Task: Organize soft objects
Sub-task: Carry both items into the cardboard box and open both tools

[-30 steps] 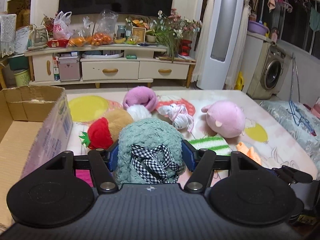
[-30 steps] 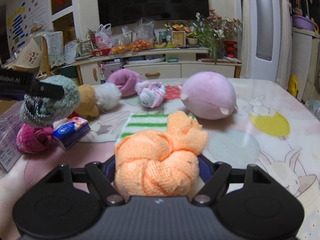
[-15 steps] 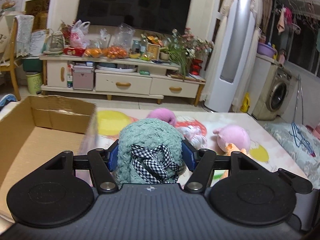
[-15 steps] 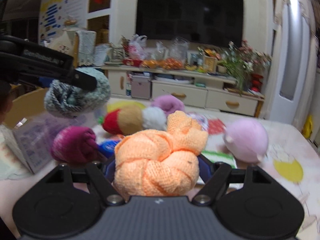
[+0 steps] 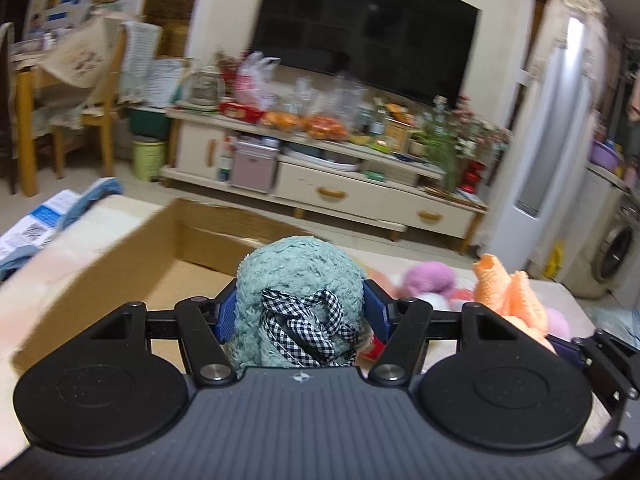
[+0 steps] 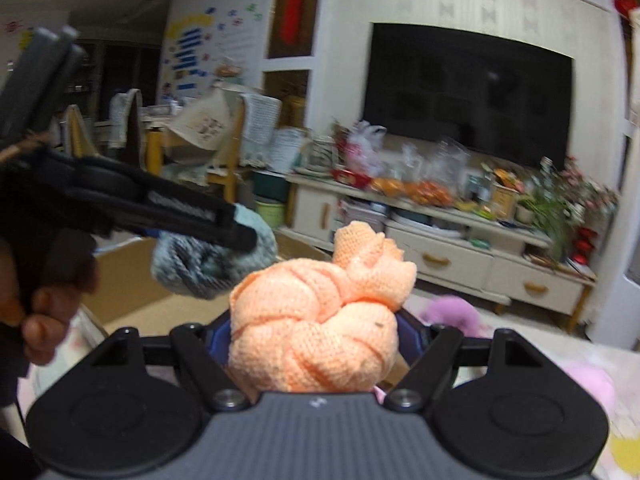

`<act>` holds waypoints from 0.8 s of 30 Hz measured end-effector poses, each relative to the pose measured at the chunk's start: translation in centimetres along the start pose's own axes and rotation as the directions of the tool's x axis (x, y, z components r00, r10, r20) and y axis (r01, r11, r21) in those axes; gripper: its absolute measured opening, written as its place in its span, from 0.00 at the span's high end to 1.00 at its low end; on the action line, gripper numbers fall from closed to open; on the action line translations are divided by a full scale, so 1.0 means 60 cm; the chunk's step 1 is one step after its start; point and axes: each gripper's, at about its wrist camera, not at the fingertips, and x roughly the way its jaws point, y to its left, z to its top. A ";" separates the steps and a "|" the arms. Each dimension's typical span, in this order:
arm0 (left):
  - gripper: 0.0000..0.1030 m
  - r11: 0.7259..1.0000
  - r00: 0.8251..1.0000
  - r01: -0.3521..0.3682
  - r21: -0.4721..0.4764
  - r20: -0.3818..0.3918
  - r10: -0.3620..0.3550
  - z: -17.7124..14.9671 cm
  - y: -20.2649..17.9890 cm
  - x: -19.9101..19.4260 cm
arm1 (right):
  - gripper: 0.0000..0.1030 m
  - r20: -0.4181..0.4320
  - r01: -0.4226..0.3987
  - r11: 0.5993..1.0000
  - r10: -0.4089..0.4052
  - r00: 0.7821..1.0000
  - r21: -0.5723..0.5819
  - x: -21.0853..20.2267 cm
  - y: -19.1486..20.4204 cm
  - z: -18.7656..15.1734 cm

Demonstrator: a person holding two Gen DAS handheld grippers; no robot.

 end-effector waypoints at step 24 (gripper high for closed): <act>0.23 0.969 0.974 -0.220 -0.115 -0.073 0.213 0.012 0.060 0.007 | 0.24 -0.083 -0.207 0.975 0.201 0.976 -0.076 0.135 0.121 0.028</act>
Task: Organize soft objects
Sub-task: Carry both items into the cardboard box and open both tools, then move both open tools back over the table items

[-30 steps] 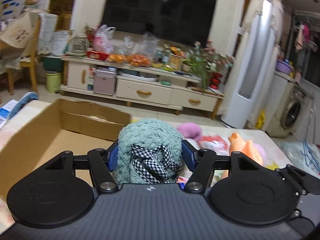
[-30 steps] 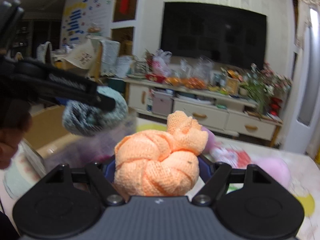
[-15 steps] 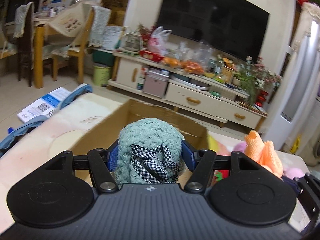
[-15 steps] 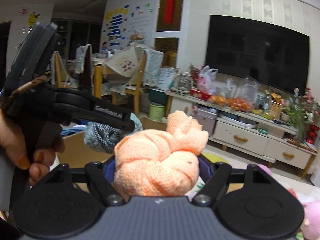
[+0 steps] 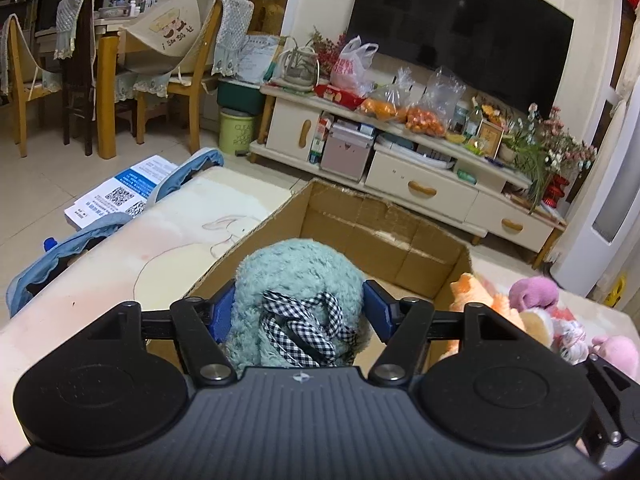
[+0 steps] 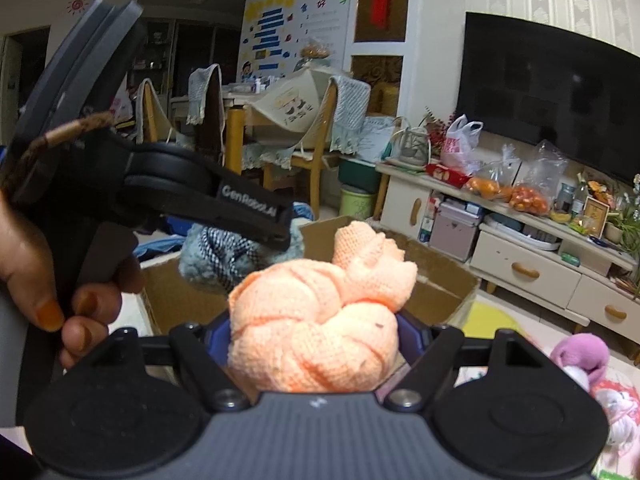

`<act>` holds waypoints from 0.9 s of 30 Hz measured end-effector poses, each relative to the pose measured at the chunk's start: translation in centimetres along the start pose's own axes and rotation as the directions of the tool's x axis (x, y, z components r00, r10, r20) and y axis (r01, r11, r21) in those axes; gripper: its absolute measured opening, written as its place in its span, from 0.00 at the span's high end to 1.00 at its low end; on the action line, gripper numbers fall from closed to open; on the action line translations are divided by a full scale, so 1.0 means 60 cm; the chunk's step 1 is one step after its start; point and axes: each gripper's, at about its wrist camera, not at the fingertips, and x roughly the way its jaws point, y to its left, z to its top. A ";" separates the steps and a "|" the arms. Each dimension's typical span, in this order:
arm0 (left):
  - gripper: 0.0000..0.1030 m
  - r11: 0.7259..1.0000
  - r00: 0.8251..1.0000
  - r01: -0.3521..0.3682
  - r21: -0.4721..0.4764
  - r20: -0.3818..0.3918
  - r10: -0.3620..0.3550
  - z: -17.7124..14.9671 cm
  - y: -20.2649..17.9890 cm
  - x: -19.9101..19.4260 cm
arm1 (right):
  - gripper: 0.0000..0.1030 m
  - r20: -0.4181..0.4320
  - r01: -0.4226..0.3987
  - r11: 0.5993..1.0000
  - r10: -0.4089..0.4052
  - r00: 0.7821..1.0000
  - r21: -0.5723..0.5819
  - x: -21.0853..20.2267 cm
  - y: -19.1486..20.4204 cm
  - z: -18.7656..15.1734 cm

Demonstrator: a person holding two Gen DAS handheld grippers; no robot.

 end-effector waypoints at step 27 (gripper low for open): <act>0.00 0.971 0.984 -0.132 0.197 0.143 0.104 -0.035 -0.024 0.009 | 0.01 -0.026 0.150 0.983 -0.148 0.989 0.107 -0.123 -0.024 -0.086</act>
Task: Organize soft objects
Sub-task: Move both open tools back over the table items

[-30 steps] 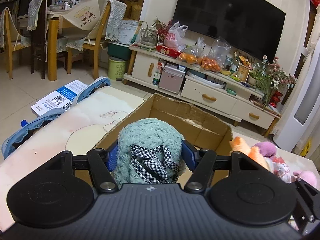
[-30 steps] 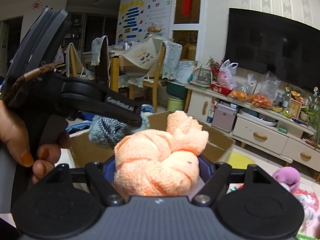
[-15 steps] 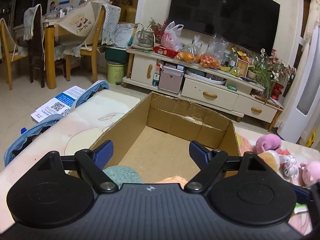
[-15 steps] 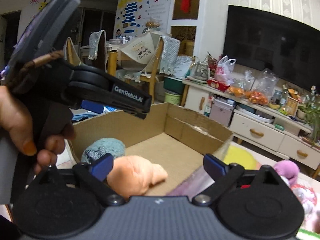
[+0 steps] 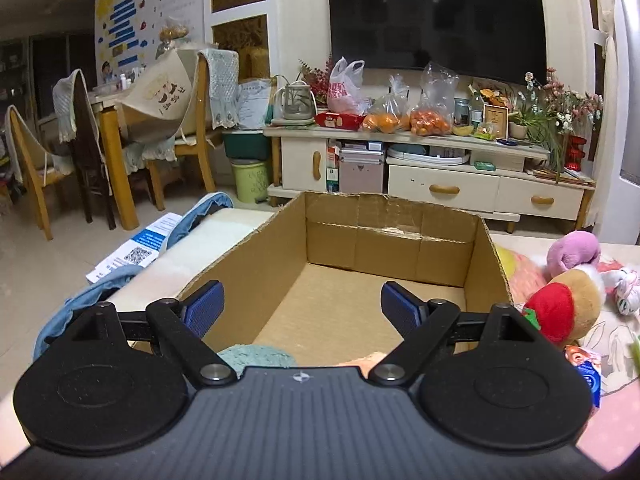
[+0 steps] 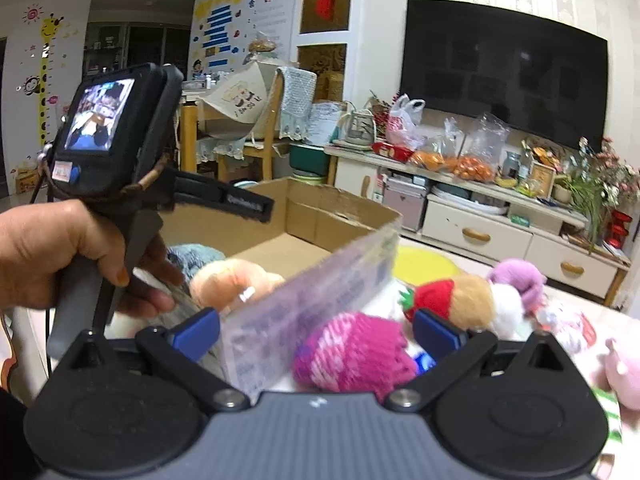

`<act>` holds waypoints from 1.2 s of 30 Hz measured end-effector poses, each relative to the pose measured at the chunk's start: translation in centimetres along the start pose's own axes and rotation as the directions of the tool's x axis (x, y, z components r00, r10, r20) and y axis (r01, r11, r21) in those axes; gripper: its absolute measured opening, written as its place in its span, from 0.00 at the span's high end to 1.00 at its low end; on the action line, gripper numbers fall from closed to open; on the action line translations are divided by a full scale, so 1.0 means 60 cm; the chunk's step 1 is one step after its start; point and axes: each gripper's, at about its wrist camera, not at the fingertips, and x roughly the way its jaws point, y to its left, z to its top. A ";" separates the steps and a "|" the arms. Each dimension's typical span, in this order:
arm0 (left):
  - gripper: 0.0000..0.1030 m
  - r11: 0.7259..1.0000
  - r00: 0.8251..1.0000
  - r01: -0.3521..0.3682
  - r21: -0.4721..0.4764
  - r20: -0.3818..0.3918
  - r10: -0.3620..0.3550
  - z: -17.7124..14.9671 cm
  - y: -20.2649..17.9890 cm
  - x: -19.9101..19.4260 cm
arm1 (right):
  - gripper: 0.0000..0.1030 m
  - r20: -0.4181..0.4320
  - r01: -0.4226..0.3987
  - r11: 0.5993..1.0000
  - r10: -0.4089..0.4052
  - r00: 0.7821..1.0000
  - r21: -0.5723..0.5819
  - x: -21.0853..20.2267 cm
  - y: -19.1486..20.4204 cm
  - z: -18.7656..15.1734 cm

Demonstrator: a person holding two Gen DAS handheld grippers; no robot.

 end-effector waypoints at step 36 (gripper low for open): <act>0.00 0.952 0.962 0.274 0.138 -0.025 -0.273 0.009 -0.056 -0.052 | 0.01 -0.071 0.264 0.930 -0.254 0.964 0.254 -0.047 -0.208 -0.107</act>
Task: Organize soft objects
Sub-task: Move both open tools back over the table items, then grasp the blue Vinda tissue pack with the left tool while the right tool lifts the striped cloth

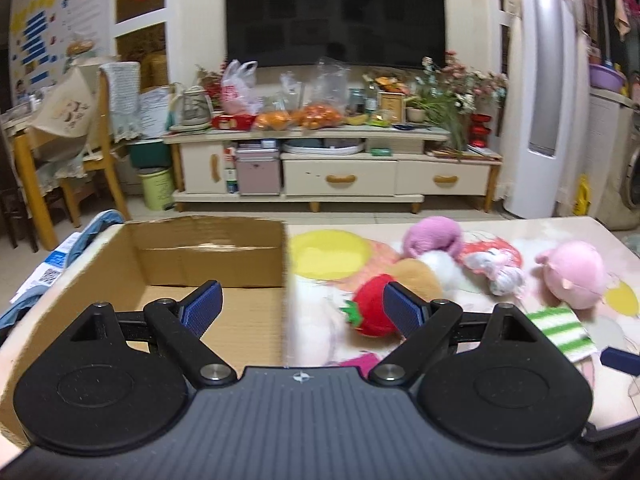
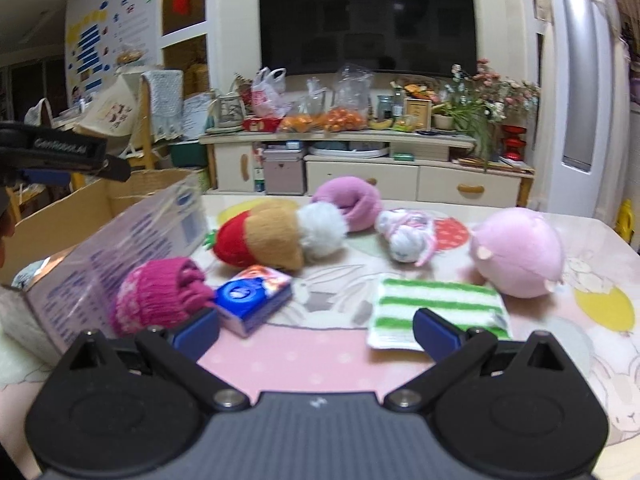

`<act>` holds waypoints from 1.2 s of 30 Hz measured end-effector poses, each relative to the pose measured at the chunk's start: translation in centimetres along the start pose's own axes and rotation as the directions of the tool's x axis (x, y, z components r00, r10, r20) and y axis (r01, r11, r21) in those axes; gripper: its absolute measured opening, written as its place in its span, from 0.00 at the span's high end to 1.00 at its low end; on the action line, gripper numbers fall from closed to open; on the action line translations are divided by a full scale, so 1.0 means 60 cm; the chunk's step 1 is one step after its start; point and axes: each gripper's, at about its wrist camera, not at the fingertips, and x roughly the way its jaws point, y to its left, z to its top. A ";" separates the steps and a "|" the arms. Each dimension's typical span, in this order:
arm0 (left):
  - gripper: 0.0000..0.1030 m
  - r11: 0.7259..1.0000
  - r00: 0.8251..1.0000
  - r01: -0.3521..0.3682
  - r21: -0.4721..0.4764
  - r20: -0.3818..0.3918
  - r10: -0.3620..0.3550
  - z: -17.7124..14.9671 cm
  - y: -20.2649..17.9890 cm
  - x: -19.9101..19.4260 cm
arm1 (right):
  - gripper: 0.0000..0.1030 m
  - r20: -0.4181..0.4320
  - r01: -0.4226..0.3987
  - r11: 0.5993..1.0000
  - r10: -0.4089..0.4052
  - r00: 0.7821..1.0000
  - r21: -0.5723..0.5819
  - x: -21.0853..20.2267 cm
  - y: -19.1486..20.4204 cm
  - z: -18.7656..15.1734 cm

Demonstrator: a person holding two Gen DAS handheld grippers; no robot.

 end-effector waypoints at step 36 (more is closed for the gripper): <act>0.00 0.964 0.953 0.219 0.153 -0.245 -0.178 -0.048 -0.103 0.123 | 0.01 -0.135 -0.069 0.879 0.150 0.979 0.472 0.078 -0.189 -0.026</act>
